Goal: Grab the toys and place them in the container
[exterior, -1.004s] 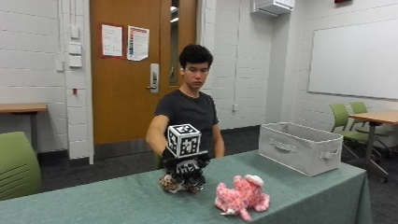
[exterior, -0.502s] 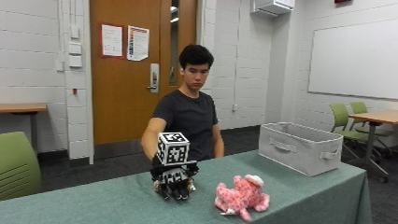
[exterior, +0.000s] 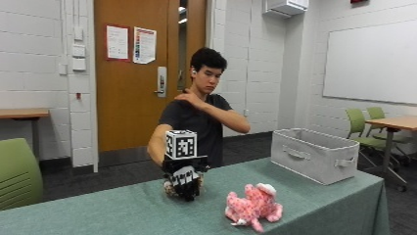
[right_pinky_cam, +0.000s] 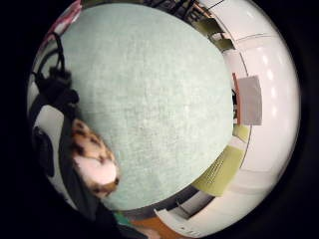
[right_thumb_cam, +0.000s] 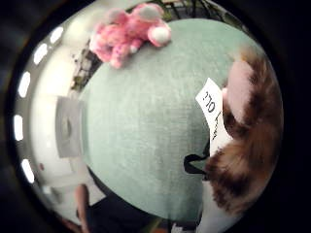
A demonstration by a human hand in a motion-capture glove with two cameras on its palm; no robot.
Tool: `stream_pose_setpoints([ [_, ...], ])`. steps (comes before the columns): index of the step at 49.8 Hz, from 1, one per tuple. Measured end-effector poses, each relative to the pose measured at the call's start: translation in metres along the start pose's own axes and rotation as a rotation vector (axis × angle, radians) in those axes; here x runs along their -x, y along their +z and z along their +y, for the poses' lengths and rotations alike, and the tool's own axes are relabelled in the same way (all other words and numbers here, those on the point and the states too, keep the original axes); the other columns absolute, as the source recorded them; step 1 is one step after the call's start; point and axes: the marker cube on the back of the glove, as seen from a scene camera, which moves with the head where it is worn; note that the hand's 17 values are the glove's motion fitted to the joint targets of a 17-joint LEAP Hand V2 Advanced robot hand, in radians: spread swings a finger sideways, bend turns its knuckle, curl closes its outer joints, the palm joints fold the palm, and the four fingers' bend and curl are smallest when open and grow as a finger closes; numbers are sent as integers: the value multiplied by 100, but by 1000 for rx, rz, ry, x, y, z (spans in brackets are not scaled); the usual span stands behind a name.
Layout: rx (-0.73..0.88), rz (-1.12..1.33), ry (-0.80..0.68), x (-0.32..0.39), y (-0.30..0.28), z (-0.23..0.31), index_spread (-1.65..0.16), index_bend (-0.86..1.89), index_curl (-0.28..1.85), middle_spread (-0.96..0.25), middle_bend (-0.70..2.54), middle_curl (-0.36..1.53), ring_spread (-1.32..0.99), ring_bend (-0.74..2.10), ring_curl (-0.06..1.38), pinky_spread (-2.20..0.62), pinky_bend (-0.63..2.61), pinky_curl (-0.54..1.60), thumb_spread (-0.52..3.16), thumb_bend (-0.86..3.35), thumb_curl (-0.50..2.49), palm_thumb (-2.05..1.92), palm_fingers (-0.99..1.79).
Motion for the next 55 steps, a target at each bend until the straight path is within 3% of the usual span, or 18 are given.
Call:
stream_pose_setpoints([
  [11,39,-10,-57,29,-26,-17,-32,18,55,-31,56,48,-45,95,42,-43,63,34,102,21,53,60,129],
  [25,-35,-39,-145,93,-90,-31,-35,32,66,-36,84,59,-43,108,49,-48,64,35,82,16,67,60,127],
  [39,-156,-14,-357,270,-219,-51,-37,32,75,-37,88,62,-41,113,51,-48,70,37,75,12,78,57,119],
  [55,-241,10,-605,441,-283,-34,-38,29,82,-37,90,63,-41,115,51,-48,72,37,73,9,88,56,117],
])
